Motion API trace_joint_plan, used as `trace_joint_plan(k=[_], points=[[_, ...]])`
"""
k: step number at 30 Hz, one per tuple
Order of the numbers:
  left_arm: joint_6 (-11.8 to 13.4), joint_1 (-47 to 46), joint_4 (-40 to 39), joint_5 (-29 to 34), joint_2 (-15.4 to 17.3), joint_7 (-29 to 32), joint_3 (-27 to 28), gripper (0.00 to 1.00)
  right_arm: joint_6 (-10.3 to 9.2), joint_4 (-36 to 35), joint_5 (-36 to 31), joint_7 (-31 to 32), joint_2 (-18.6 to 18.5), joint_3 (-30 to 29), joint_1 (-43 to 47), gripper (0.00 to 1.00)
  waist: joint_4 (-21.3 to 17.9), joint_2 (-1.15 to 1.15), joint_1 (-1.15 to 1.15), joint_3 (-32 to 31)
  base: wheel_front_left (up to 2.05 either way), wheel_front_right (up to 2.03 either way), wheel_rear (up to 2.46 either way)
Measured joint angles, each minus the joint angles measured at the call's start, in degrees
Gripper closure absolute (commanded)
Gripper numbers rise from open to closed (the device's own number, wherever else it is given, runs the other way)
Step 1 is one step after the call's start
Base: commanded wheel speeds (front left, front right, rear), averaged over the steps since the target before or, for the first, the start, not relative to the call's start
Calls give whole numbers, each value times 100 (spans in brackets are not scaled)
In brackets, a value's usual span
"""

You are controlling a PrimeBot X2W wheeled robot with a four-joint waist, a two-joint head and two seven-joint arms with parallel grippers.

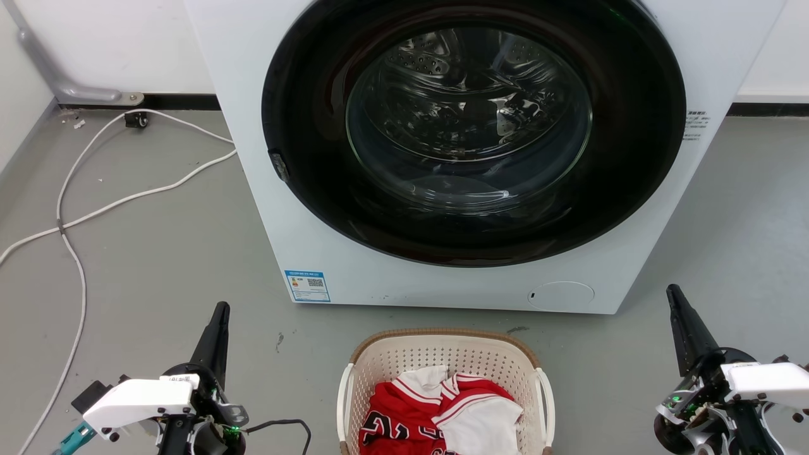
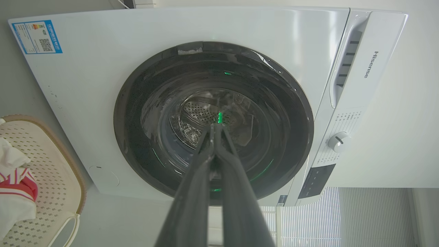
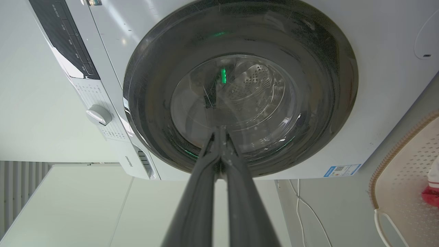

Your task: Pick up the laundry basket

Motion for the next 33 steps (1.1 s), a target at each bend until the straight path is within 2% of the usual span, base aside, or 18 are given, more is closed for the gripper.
trace_joint_plan(k=[4, 5, 9, 25, 30, 31, 33], points=[[0, 0, 2, 0, -1, 2, 2, 100, 0, 2, 0, 0, 0, -1, 0, 100, 0, 0, 0, 0, 0, 0, 0], [0, 0, 2, 0, -1, 2, 2, 0, 0, 2, 0, 0, 0, -1, 0, 0, 0, 0, 0, 0, 0, 0, 0], [9, 223, 233, 1, -31, -12, -31, 0, -1, 231, -3, -14, 18, 5, 232, 0, 0, 0, 0, 1, 0, 0, 0], [16, 320, 152, 261, -33, -417, -94, 0, -2, 199, -307, -432, 20, 62, 272, 0, -8, 0, 0, 8, 0, 0, 0], [16, 321, 258, 482, -30, -546, 65, 0, -2, 270, -725, -548, 21, 10, 272, 0, -11, 0, 0, 9, 0, 0, 0], [16, 321, 289, 691, -38, -617, 126, 0, -2, 291, -1077, -625, 21, -64, 269, 0, -12, 0, 0, 11, 0, 0, 0], [15, 321, 260, 877, -37, -664, 209, 0, -2, 293, -1316, -666, 20, -114, 267, 0, -11, 0, 0, 14, 0, 0, 0]])
